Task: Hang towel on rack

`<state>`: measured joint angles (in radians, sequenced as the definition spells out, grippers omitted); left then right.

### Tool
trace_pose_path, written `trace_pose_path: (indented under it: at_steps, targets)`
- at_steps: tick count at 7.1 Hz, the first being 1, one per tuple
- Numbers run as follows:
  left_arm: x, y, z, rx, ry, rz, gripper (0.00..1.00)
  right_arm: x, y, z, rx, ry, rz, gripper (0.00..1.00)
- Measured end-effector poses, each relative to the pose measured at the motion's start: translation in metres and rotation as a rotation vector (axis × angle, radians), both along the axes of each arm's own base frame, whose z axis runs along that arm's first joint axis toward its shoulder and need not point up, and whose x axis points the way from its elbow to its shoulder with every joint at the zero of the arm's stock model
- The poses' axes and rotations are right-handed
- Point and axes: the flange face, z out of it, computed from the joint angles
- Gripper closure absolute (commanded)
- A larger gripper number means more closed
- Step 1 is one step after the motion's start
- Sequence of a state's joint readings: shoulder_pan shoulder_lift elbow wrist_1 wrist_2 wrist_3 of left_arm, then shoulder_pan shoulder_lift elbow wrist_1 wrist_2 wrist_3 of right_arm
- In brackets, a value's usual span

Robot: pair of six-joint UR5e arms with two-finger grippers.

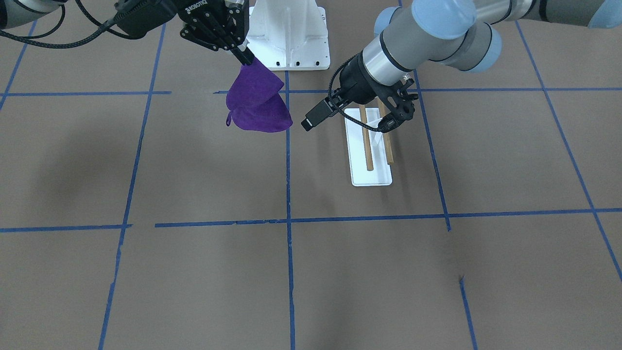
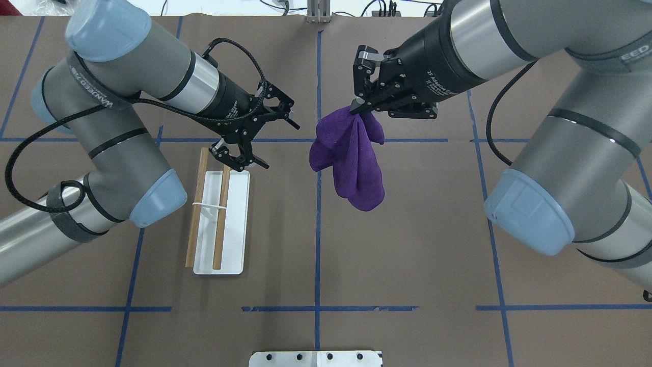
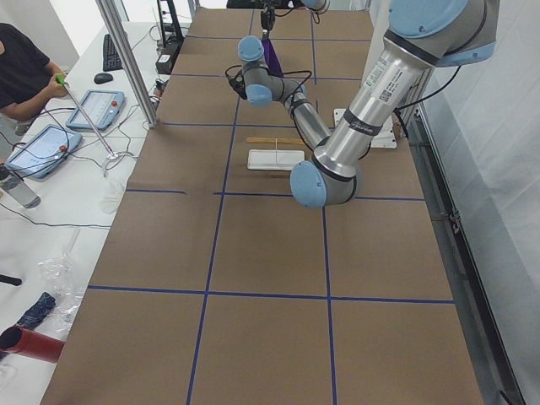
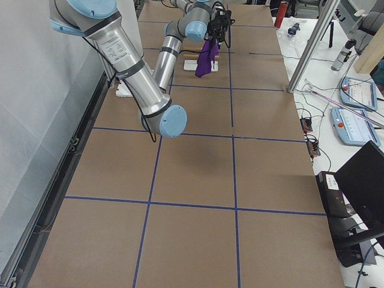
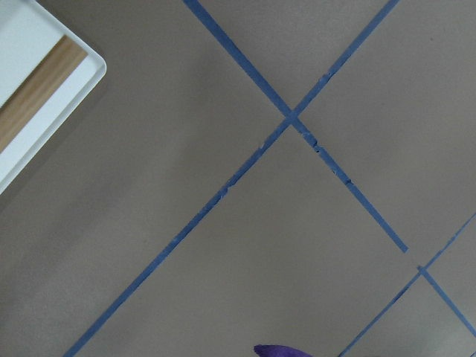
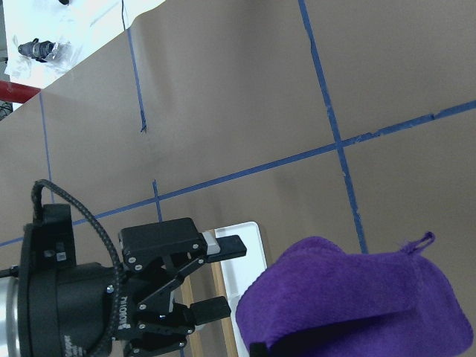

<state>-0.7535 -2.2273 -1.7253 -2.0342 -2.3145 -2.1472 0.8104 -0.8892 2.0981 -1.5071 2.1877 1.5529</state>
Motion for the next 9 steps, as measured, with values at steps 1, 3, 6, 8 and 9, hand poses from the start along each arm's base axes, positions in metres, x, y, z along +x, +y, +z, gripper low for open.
trace_pose_path:
  at_steps: [1,3,6,8,9]
  targets:
    - [0.005,0.002,-0.006,-0.035,0.006,-0.002,0.20,0.002,0.002,-0.005,0.009,-0.008,0.001,1.00]
    - [0.010,0.006,-0.012,-0.079,0.015,-0.004,0.22,0.004,0.004,-0.015,0.027,-0.023,0.006,1.00]
    - [0.018,0.013,-0.019,-0.098,0.021,0.008,1.00,0.007,0.007,-0.023,0.049,-0.042,0.010,1.00]
    - [0.018,0.014,-0.019,-0.093,0.022,0.010,1.00,0.009,0.009,-0.026,0.063,-0.055,0.010,1.00]
    - [0.017,0.015,-0.019,-0.086,0.023,0.012,1.00,0.010,0.010,-0.026,0.067,-0.059,0.010,0.91]
